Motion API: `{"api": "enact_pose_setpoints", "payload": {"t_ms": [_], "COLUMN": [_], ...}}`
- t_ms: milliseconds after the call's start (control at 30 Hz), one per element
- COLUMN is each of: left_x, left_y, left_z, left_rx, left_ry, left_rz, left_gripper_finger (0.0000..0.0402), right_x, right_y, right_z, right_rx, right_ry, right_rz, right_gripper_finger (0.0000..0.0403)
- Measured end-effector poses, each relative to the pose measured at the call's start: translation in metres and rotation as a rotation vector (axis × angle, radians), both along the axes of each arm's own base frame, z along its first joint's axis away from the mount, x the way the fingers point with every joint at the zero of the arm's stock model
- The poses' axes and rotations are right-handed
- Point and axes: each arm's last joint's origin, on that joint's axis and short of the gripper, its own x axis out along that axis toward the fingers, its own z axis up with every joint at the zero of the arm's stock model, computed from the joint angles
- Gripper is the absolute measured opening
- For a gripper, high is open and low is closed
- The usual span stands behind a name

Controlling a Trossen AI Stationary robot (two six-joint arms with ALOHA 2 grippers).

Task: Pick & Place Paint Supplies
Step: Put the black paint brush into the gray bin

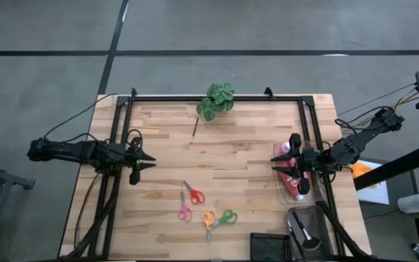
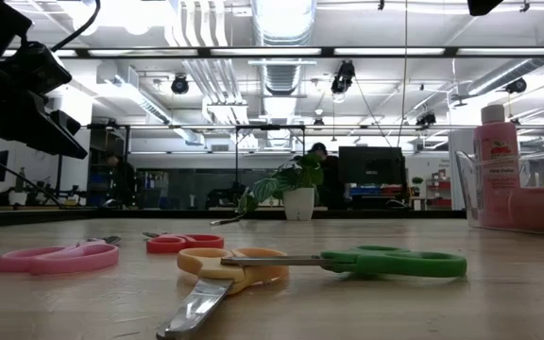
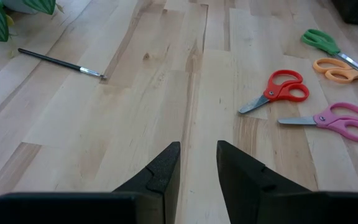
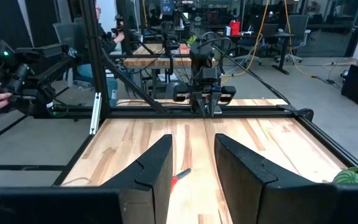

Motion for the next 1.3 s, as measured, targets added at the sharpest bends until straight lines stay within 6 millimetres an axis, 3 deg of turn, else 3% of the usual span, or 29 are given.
{"api": "enact_pose_setpoints", "payload": {"t_ms": [267, 567, 800, 967, 1100, 1200, 1300], "left_x": [0.002, 0.016, 0.018, 0.027, 0.046, 0.064, 0.083], "left_y": [0.002, 0.001, 0.005, 0.009, 0.019, 0.036, 0.066], "left_z": [0.003, 0.044, 0.055, 0.077, 0.096, 0.104, 0.111], "left_rx": [0.04, -0.03, -0.141, -0.123, -0.151, -0.213, -0.35], "left_ry": [-0.035, -0.484, -0.581, -0.526, -0.4, -0.241, -0.111], "left_rz": [0.063, 0.103, 0.256, 0.302, 0.428, 0.538, 0.605], "left_gripper_finger": [0.0106, 0.0106, 0.0106, 0.0106, 0.0106, 0.0106, 0.0106], "right_x": [0.0, 0.0, 0.0, 0.0, 0.0, 0.0, 0.0], "right_y": [0.0, 0.0, 0.0, 0.0, 0.0, 0.0, 0.0], "right_z": [0.0, 0.0, 0.0, -0.001, -0.001, -0.001, -0.001], "right_rx": [0.0, 0.0, 0.0, -0.001, -0.001, -0.001, -0.002], "right_ry": [0.0, 0.0, 0.0, 0.001, 0.002, 0.002, 0.002], "right_rz": [0.0, 0.0, 0.0, 0.0, 0.0, 0.0, -0.001], "right_gripper_finger": [0.0116, 0.0116, 0.0116, 0.0116, 0.0116, 0.0116, 0.0116]}}
